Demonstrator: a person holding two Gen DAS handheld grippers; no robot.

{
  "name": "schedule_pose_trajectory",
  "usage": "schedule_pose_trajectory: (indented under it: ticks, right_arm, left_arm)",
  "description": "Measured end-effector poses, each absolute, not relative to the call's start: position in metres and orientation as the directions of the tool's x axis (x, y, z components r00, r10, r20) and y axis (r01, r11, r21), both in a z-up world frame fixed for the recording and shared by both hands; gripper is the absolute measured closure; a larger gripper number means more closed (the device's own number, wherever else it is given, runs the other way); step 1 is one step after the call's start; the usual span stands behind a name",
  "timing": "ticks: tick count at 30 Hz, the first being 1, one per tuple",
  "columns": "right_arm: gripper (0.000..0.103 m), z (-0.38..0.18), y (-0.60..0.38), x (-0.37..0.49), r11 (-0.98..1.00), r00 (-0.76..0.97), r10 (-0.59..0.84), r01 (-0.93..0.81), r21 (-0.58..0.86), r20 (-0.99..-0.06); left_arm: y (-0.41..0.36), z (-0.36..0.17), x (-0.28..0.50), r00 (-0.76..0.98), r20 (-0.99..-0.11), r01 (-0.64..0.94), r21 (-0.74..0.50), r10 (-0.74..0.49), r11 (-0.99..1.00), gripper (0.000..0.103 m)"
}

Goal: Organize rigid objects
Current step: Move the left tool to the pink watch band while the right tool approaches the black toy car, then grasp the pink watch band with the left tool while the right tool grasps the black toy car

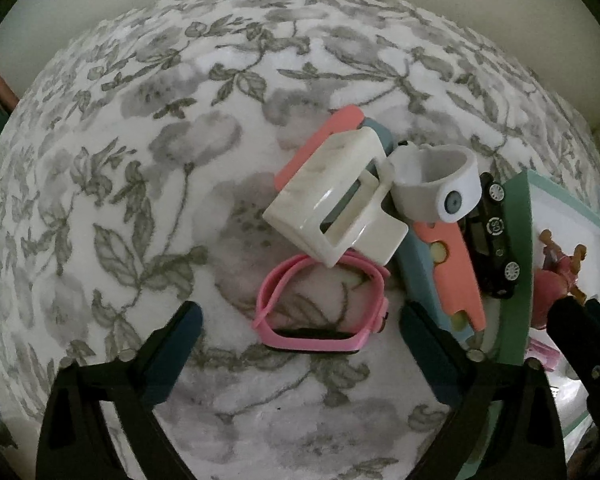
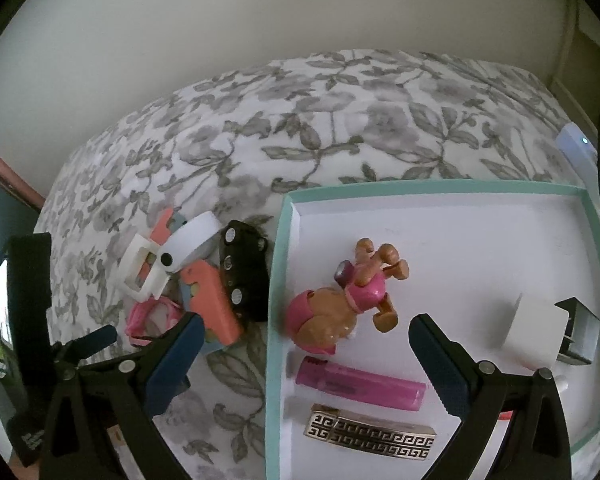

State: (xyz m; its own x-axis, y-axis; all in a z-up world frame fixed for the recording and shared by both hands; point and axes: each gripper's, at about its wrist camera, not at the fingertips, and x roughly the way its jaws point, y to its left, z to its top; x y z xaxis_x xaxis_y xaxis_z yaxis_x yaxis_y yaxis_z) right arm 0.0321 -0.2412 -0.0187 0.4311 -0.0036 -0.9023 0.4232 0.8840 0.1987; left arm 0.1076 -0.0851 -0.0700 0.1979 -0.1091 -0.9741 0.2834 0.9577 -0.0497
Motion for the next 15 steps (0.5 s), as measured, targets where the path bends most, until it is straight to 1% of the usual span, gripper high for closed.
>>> schedule_pose_trajectory:
  ticks: [2,4,8,11,15]
  right_arm:
    - [0.000,-0.018,-0.241,0.031,0.883,0.434,-0.002,0.423,0.202,-0.901]
    - [0.000,-0.018,-0.241,0.031,0.883,0.436,-0.002,0.423,0.203,-0.900]
    - [0.000,-0.016,-0.241,0.030,0.883,0.442,0.000,0.421,0.208,-0.897]
    - [0.000,-0.014,-0.239,0.031,0.886,0.447,0.002,0.414,0.209,-0.894]
    - [0.000,-0.011,-0.235,0.034,0.894,0.455,0.002,0.399,0.206,-0.890]
  left_arm:
    - [-0.085,-0.070,0.108,0.193,-0.974,0.279,-0.060,-0.117,0.958,0.019]
    - [-0.086,-0.071,0.109,0.190,-0.974,0.282,-0.064,-0.121,0.957,0.021]
    - [-0.085,-0.065,0.108,0.185,-0.972,0.289,-0.089,-0.146,0.953,0.036]
    - [-0.085,-0.063,0.108,0.186,-0.974,0.285,-0.072,-0.129,0.956,0.036]
    - [-0.078,-0.060,0.112,0.175,-0.975,0.263,-0.091,-0.140,0.960,0.037]
